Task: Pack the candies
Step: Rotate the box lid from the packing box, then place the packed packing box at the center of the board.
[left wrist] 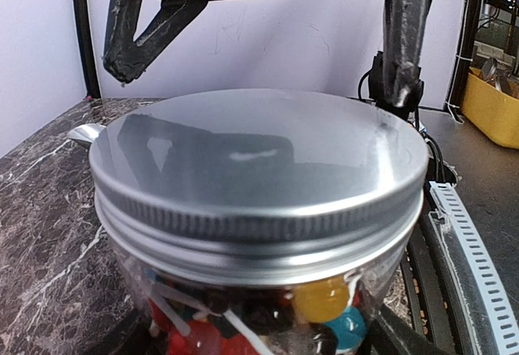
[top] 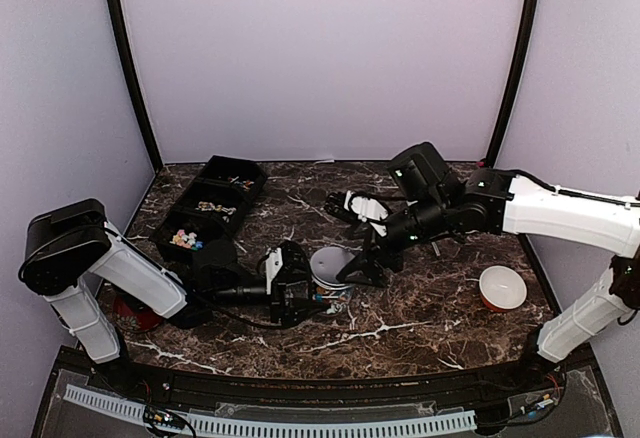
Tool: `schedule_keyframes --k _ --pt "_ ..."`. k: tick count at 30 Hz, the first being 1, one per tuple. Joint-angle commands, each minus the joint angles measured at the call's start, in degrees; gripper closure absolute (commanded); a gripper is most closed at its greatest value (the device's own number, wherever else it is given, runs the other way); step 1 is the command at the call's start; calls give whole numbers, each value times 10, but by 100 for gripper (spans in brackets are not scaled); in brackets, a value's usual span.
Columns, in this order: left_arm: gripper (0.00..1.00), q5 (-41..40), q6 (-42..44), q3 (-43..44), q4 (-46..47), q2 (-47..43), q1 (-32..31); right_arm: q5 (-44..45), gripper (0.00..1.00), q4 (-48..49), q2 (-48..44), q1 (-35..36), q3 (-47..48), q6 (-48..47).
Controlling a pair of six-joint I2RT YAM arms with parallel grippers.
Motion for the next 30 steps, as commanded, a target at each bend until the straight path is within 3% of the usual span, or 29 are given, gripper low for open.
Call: schedule_keyframes --k 1,23,30 --pt "32 11 9 0 49 -35 1 -54 2 16 9 -3 -3 0" --pt "32 13 6 6 54 -28 1 -62 0 28 46 0 4 8" --pt "32 12 6 5 57 -28 1 -78 14 11 62 0 17 7"
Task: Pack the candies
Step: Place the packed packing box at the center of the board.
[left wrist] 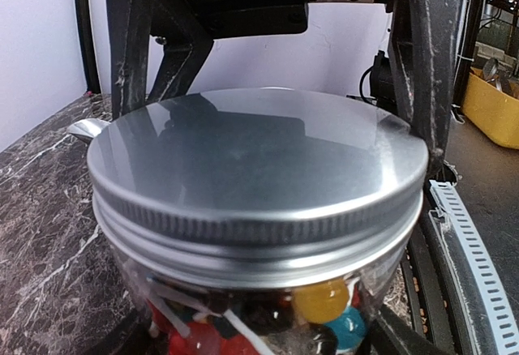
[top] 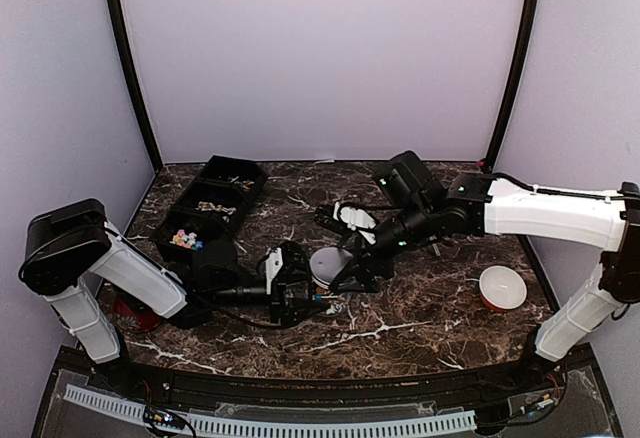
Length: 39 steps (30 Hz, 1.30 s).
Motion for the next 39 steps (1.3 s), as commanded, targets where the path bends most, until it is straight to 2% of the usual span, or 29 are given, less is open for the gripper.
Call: schedule_keyframes --k 1,4,9,12,13,20,26,32,39 --pt "32 10 6 5 58 -29 1 -16 15 -4 15 0 17 5" --pt "30 6 6 4 58 -29 1 -13 17 -2 14 -1 18 5" --pt "18 -7 2 -2 63 -33 1 8 17 2 5 -4 20 10" --pt "2 -19 -3 -10 68 -39 1 23 17 3 -4 -14 20 17" --pt "1 -25 -4 -13 68 -40 1 30 17 4 -6 -19 20 20" --pt "1 -74 -19 -30 48 -61 1 74 17 11 -7 -57 27 27" --pt "1 -132 -42 -42 0 -90 1 145 17 28 30 -87 41 25" --pt "1 -197 -64 -56 -69 -148 -2 180 17 58 91 -111 72 21" --pt "1 -291 -98 -61 -203 -250 -5 195 17 91 182 -117 140 16"
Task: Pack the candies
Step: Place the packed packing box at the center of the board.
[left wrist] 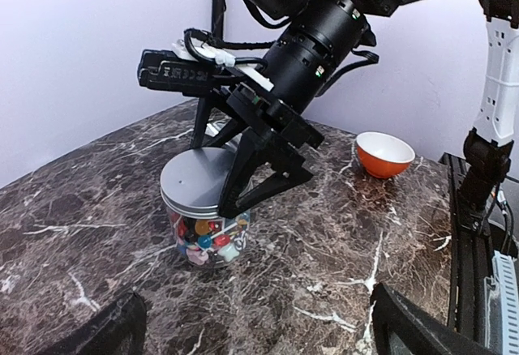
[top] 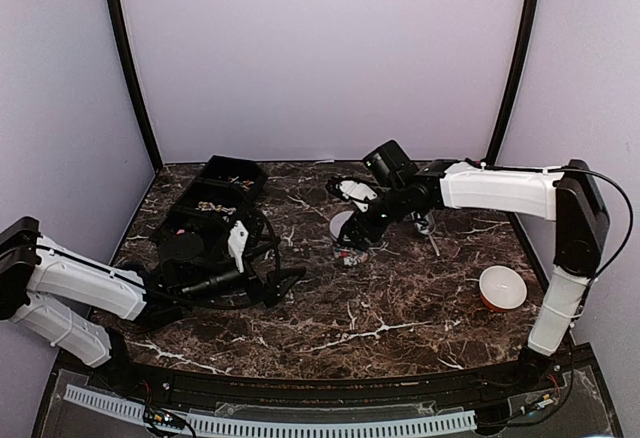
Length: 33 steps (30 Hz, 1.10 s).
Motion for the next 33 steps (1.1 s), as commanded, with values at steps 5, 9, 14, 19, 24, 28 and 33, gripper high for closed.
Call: schedule_keyframes --k 5,9,14,19,24,28,33 --pt "1 -133 -54 -21 -185 -147 -4 12 17 86 83 -3 105 3" --pt "1 -170 -64 -20 -275 -214 -4 13 16 86 123 -3 143 4" --pt "1 -198 -83 -11 -379 -280 -4 12 13 79 153 -3 174 3" --pt "1 -211 -106 -10 -444 -335 -4 9 8 77 163 -4 176 5" --pt "1 -231 -112 6 -506 -358 -4 8 2 72 158 -5 170 5" --pt "1 -246 -120 24 -543 -357 -4 15 2 69 132 -5 152 8" --pt "1 -267 -139 50 -581 -343 -4 40 2 69 63 -10 100 26"
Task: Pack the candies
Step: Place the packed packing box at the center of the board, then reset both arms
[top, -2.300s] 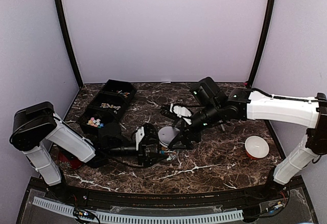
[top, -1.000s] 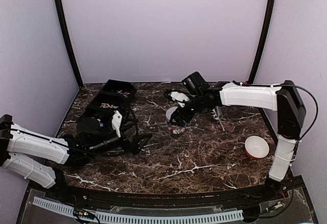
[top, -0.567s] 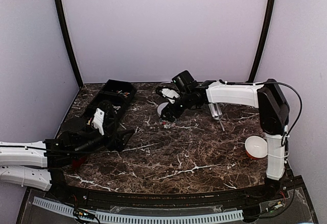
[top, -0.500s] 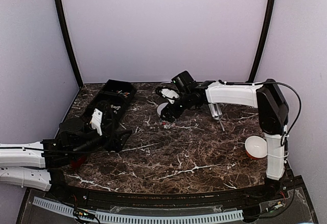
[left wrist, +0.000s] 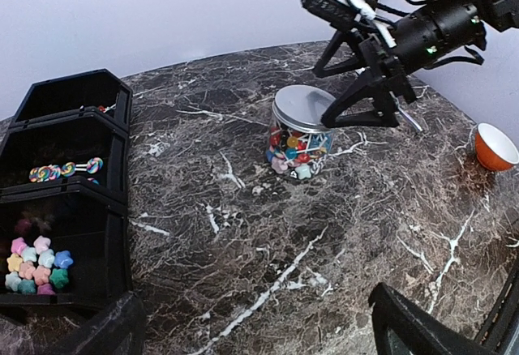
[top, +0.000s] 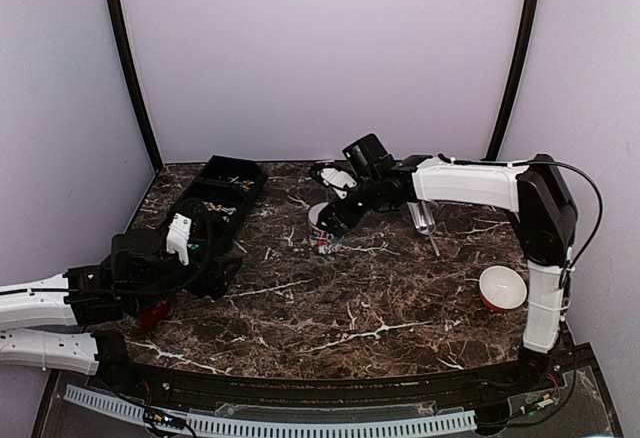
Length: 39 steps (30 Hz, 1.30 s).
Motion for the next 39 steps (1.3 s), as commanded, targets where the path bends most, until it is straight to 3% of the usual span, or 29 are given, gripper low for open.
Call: schedule_keyframes --k 1,7,13,21,26,31,39 --pt "1 -29 -21 39 -56 14 0 28 2 22 -97 -10 -55 27" --pt "1 -35 -33 46 -46 34 13 83 2 94 -246 -43 -198 90" --pt "1 47 -28 63 -18 54 98 98 2 126 -410 -101 -321 162" --pt "1 152 -40 110 1 121 196 180 2 92 -601 -139 -422 189" --pt "1 167 -38 123 -19 116 252 241 2 20 -727 -140 -466 220" --pt "1 242 -45 128 -45 97 348 292 2 -55 -787 -142 -472 222" --pt "1 168 30 118 -114 3 372 267 2 -100 -830 -143 -475 247"
